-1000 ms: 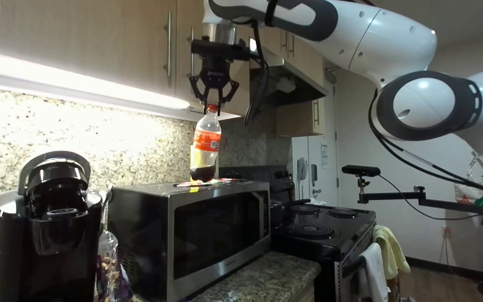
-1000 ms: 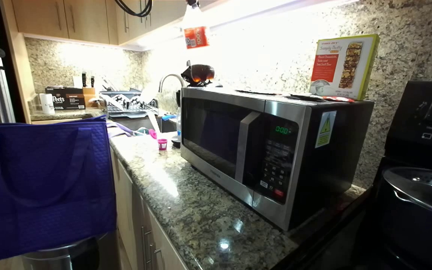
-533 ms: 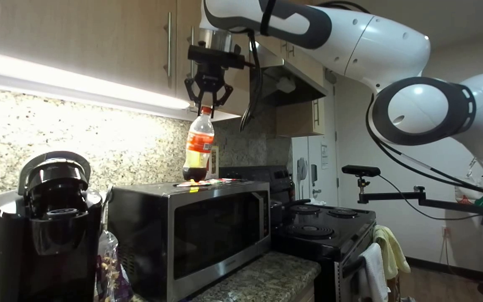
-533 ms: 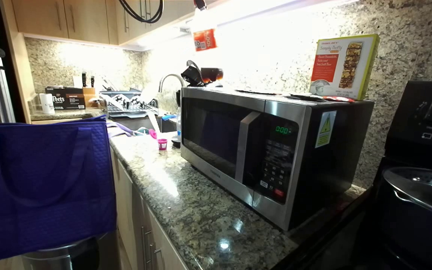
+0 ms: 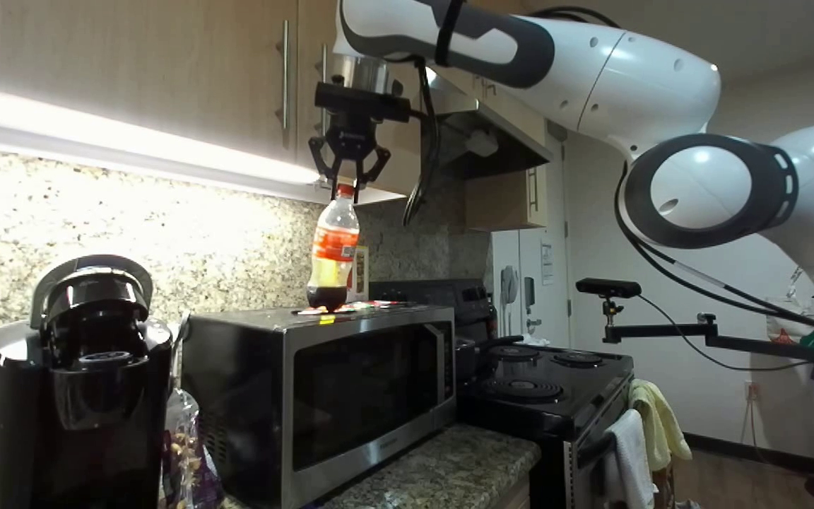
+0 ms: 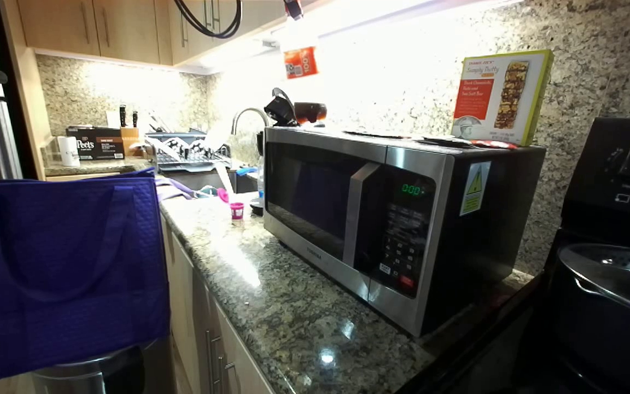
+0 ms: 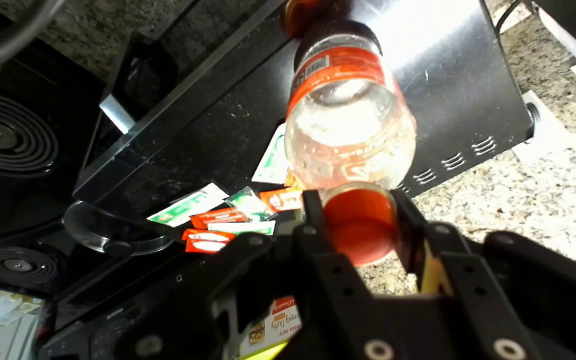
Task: Put the Coca Cola bottle on top of the microwave.
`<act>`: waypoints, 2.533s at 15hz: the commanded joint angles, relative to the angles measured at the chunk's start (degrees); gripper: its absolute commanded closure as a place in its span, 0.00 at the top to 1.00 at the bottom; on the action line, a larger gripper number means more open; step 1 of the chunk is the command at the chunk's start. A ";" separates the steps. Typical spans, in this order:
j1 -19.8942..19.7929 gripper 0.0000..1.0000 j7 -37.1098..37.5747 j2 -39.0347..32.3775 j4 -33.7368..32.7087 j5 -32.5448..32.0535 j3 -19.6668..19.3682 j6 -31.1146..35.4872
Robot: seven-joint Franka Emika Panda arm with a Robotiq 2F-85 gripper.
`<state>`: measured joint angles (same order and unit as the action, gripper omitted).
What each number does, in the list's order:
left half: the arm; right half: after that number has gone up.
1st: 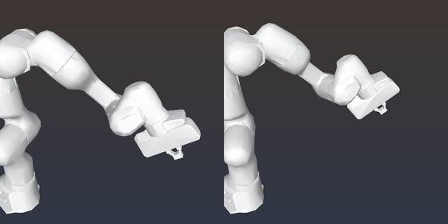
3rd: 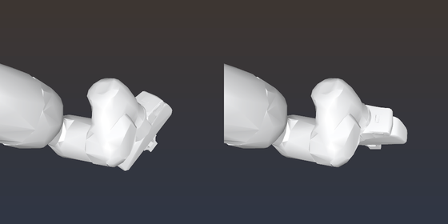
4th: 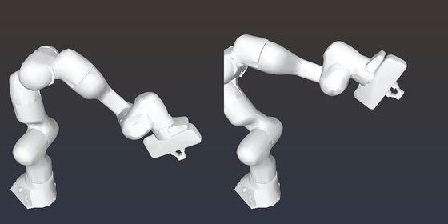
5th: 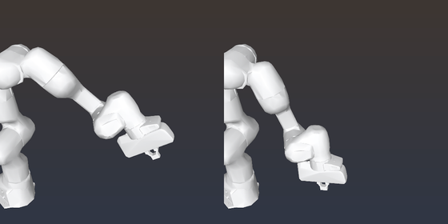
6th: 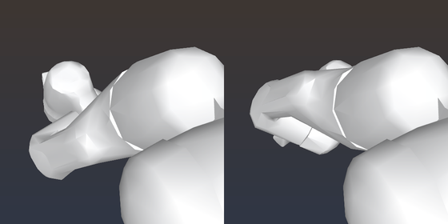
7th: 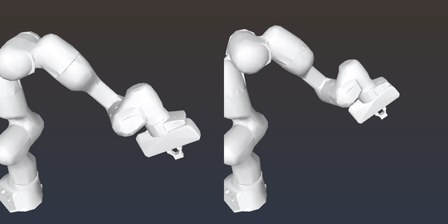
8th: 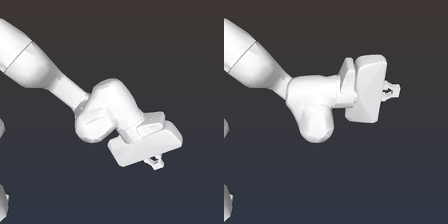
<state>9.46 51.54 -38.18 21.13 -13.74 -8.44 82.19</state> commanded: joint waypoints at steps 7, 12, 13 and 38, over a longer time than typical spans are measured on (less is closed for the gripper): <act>-0.62 0.15 0.23 0.19 0.00 0.74 -0.24 1.60; -0.83 0.36 0.79 0.20 0.00 1.35 0.11 1.62; -0.87 0.61 1.25 0.20 0.00 1.55 0.20 1.68; 15.72 1.00 11.63 14.02 -1.34 -8.30 -2.81 -14.03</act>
<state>20.83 63.73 -26.64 19.79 -19.47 -12.34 73.44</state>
